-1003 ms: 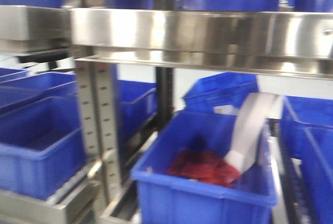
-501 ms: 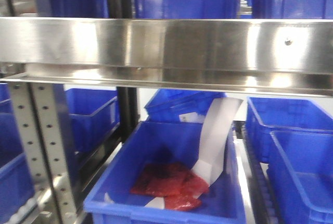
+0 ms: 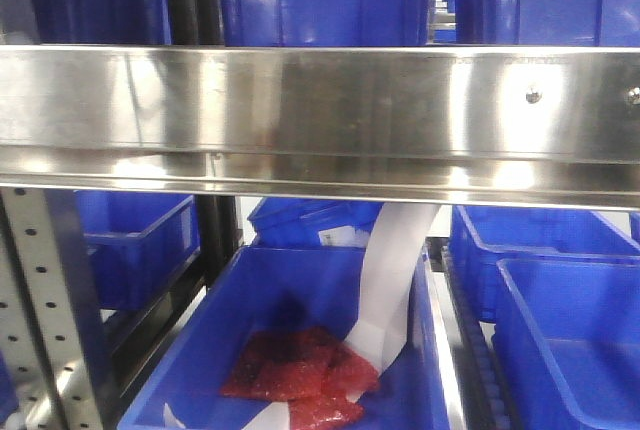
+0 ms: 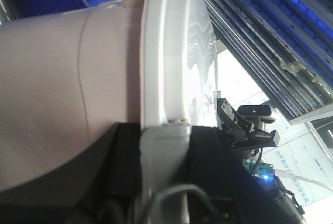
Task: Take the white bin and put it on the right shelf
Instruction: 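Push the held bin forward onto the upper roller shelf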
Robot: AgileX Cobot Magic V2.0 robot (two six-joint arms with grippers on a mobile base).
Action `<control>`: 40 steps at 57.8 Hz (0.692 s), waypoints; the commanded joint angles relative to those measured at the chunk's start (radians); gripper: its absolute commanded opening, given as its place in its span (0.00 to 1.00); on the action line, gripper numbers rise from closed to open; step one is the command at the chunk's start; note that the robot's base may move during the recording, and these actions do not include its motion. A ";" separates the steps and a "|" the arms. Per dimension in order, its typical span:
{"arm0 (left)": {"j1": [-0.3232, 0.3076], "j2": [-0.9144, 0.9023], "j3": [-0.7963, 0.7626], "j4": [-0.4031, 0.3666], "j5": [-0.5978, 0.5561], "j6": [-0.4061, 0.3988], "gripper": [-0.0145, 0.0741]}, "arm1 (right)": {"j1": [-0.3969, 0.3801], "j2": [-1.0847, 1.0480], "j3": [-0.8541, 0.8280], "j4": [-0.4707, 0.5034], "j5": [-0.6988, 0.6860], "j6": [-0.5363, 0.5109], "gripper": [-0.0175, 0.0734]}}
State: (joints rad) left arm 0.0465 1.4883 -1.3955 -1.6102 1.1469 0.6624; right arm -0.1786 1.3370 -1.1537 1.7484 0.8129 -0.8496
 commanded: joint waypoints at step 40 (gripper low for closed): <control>-0.018 -0.050 -0.033 -0.117 0.179 0.017 0.02 | 0.007 -0.035 -0.032 0.076 0.045 0.003 0.26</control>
State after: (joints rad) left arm 0.0465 1.4883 -1.3955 -1.6102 1.1469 0.6624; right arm -0.1786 1.3370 -1.1537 1.7484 0.8129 -0.8496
